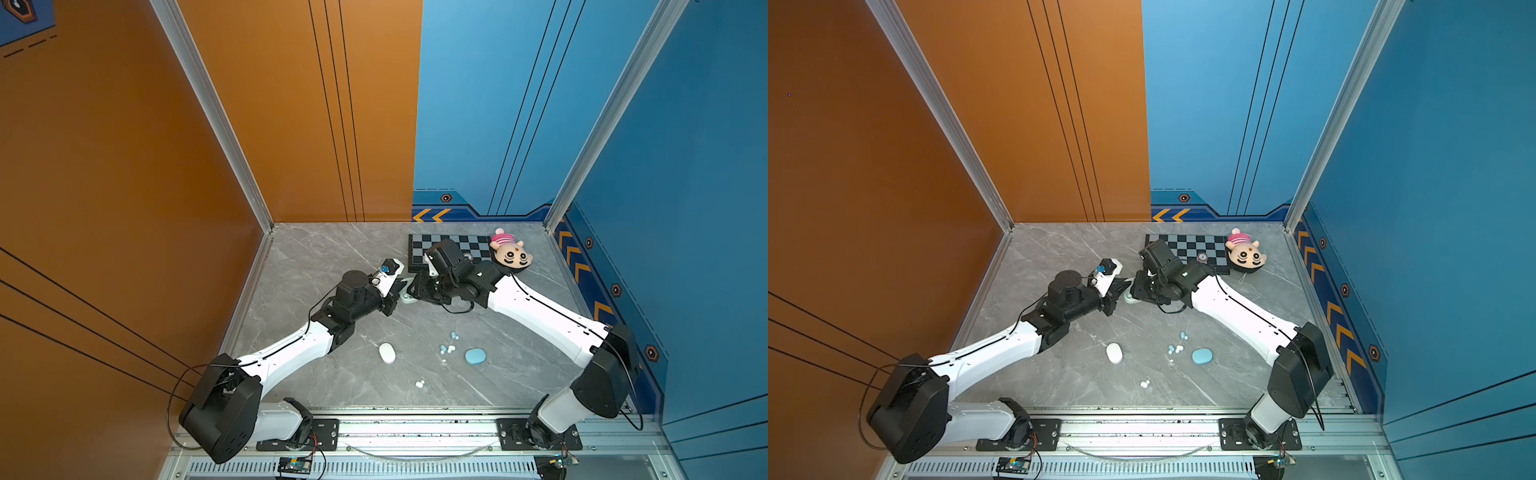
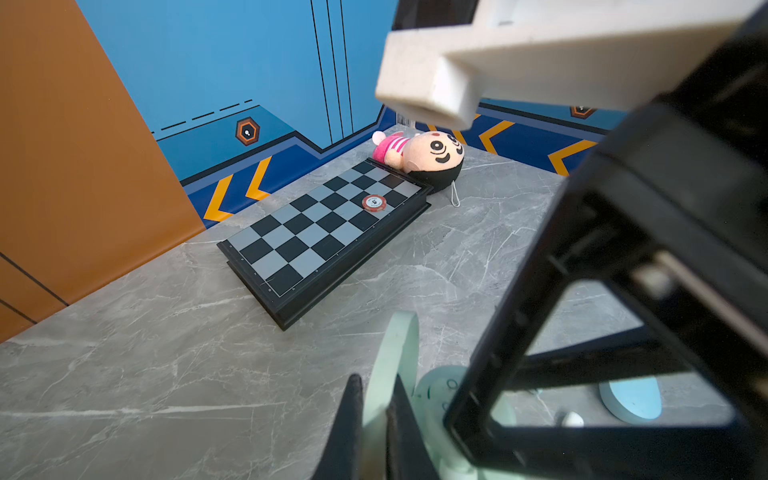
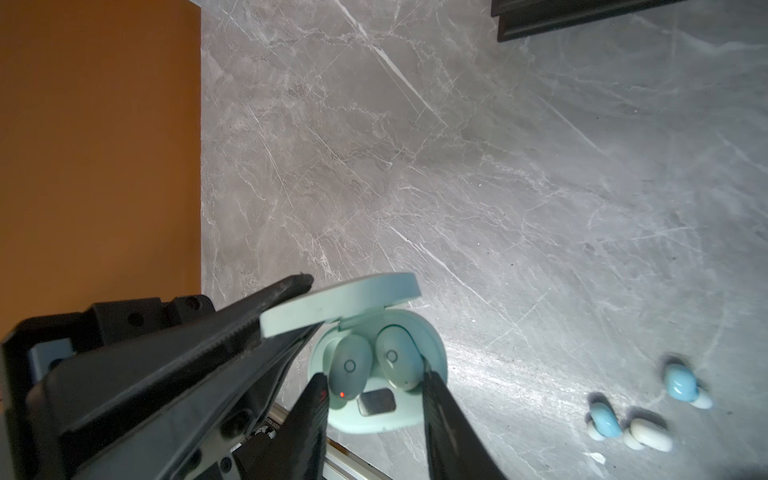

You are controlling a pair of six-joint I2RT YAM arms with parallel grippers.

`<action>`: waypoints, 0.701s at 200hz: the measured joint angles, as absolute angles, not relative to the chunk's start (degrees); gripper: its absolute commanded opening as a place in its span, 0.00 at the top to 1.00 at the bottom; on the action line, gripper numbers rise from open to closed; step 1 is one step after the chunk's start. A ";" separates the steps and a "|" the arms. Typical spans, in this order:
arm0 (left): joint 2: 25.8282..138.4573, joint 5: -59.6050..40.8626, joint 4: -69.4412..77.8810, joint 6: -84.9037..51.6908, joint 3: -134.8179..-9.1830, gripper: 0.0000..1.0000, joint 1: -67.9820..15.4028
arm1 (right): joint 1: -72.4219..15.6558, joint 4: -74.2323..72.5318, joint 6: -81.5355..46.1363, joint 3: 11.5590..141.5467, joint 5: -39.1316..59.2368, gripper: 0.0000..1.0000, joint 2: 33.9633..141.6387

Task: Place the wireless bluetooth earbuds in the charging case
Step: 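Lower the earbud into the empty slot of the case with the right gripper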

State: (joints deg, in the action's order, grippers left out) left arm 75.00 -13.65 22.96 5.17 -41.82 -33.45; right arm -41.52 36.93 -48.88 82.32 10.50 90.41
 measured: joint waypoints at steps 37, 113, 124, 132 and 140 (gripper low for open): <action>75.00 -13.72 23.42 5.17 -42.54 1.00 -33.45 | -39.27 36.88 -49.82 82.32 10.50 0.58 86.63; 74.98 -14.02 23.83 5.15 -43.27 1.00 -33.93 | -38.28 36.45 -49.71 82.32 10.31 0.59 85.41; 74.96 -14.15 23.83 5.17 -43.46 1.00 -34.00 | -38.28 36.45 -49.50 82.32 10.28 0.59 85.80; 74.94 -14.15 23.83 5.15 -43.64 1.00 -34.09 | -38.28 36.47 -49.32 82.32 10.28 0.59 86.28; 74.87 -14.17 23.86 5.15 -43.81 1.00 -34.20 | -38.28 36.45 -49.25 82.32 10.26 0.59 86.74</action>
State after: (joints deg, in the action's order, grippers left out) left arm 74.87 -14.17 23.86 5.15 -43.81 -34.20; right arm -38.28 36.45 -49.25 82.32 10.26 86.74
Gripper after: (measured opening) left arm 0.096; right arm 0.407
